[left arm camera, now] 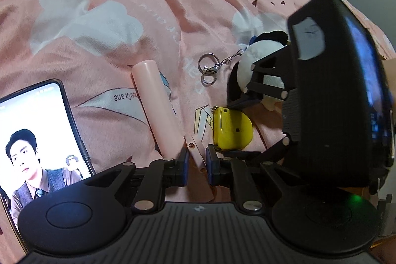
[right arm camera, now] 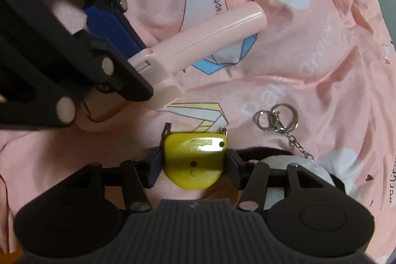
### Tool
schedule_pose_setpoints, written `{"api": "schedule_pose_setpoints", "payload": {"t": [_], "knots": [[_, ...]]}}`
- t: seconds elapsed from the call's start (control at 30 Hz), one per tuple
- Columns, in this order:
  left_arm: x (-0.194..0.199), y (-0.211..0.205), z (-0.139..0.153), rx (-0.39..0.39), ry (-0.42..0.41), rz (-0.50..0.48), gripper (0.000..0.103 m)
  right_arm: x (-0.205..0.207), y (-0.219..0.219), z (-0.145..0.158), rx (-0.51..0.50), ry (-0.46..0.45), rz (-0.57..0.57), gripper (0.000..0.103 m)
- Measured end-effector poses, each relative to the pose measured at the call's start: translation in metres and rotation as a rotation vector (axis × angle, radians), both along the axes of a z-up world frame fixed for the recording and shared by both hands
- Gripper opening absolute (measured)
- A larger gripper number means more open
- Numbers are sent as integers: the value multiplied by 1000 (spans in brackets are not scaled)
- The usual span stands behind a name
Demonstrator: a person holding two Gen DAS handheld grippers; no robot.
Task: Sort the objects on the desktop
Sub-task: 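Grasp the yellow tape measure with the right tool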
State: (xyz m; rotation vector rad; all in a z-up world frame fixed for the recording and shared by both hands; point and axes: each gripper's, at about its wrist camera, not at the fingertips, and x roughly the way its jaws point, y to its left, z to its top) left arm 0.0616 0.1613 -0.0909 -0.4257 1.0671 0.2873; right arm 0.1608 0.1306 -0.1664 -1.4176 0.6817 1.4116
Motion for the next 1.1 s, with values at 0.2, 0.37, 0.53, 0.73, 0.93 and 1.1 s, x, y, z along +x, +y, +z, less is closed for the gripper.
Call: {"api": "schedule_pose_setpoints", "payload": {"t": [0.2, 0.37, 0.53, 0.73, 0.93, 1.1], "knots": [[0, 0, 0, 4, -4, -4, 16, 0, 1, -1, -6, -3, -24, 55], [0, -7, 1, 49, -1, -13, 16, 9, -11, 14, 41, 35, -120, 55], [1, -20, 2, 131, 7, -47, 16, 23, -17, 37, 70, 152, -295, 55], [-1, -22, 2, 150, 2, -58, 16, 20, -33, 43, 24, 270, -393, 55], [-2, -25, 0, 178, -4, -68, 17, 14, -32, 29, 28, 186, -468, 56], [-4, -26, 2, 174, -9, -66, 17, 8, -34, 36, 81, 90, -445, 65]]}}
